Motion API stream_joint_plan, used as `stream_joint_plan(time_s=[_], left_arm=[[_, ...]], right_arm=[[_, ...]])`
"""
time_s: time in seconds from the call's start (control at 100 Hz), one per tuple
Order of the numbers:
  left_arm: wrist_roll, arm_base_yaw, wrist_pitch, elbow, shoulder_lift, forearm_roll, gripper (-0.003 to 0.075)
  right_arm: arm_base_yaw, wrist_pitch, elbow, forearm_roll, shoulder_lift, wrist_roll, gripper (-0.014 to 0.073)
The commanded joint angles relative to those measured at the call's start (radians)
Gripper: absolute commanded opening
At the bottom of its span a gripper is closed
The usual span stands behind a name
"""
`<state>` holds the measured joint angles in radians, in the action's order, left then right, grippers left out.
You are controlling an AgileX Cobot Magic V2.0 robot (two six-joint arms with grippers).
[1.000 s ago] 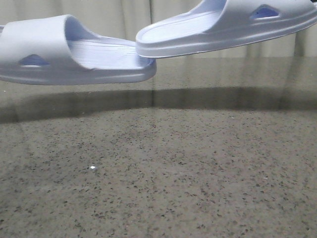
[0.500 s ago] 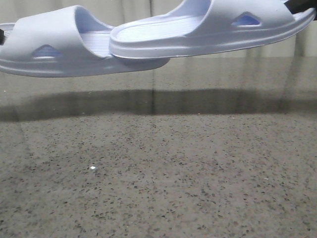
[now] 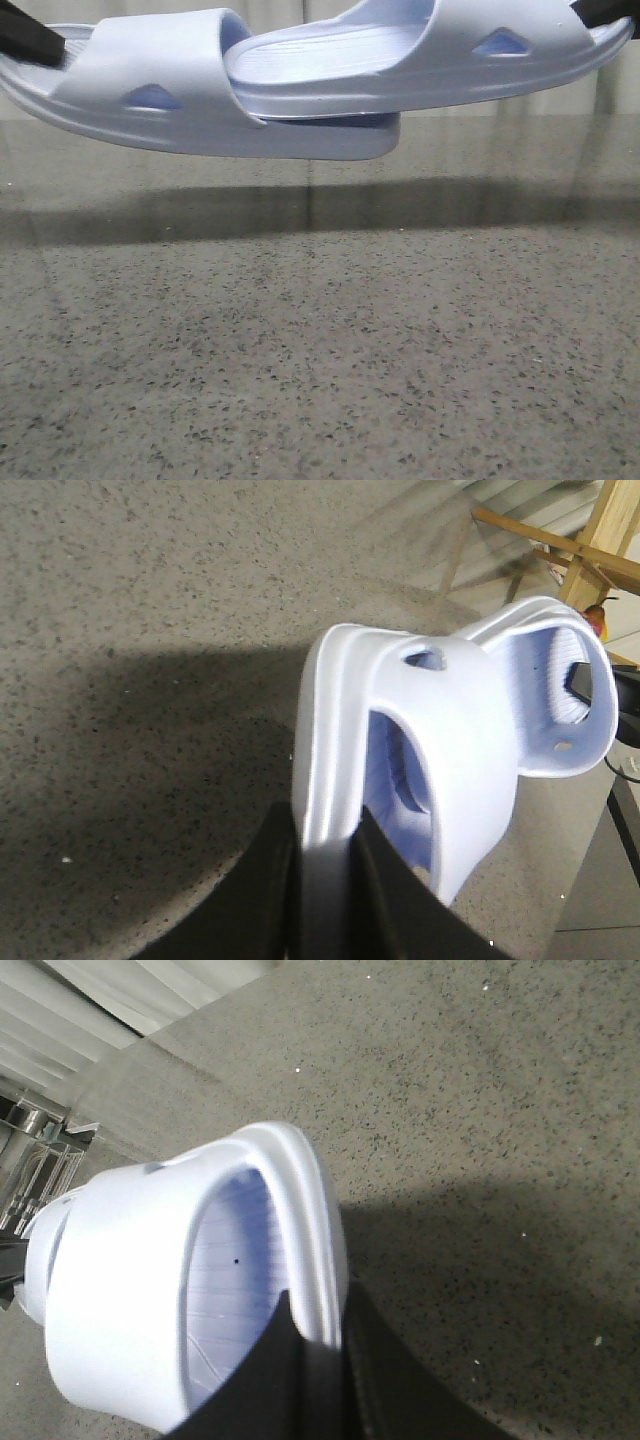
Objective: Insert blue slippers together front up
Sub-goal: 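Slide the right gripper's slipper onto the left gripper's slipper, nesting them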
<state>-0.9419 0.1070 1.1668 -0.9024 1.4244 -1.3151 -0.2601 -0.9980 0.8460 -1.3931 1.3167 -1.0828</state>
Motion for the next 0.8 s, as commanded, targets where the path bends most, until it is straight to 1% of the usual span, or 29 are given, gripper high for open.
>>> stream_joint_plan(time_s=[0.0,0.12,0.26,0.46,0.65,0.79], left_arm=[[0.029,-0.026,0.101,-0.044,-0.027,-0.079,0.0015],[0.033,-0.059,0.101,-0.047,-0.027,-0.125,0.0015],[0.033,-0.092,0.101,-0.047,-0.027,-0.127,0.0015],[0.033,-0.107,0.101,-0.047,-0.027,-0.129,0.0015],[0.033,-0.107,0.101,-0.047,-0.027,-0.131,0.0015],[0.033,-0.105,0.101,-0.047,-0.027,-0.131,0.0015]], right_arm=[[0.001,-0.018,0.032,-0.062,-0.013,-0.016,-0.01],[0.005,-0.054,0.032,-0.082,0.027,-0.016,-0.01],[0.024,-0.127,0.032,-0.126,0.088,-0.052,-0.01],[0.126,-0.101,0.04,-0.134,0.156,-0.068,-0.01],[0.253,-0.064,0.114,-0.136,0.205,-0.068,-0.01],[0.281,-0.053,0.151,-0.136,0.219,-0.068,-0.0098]])
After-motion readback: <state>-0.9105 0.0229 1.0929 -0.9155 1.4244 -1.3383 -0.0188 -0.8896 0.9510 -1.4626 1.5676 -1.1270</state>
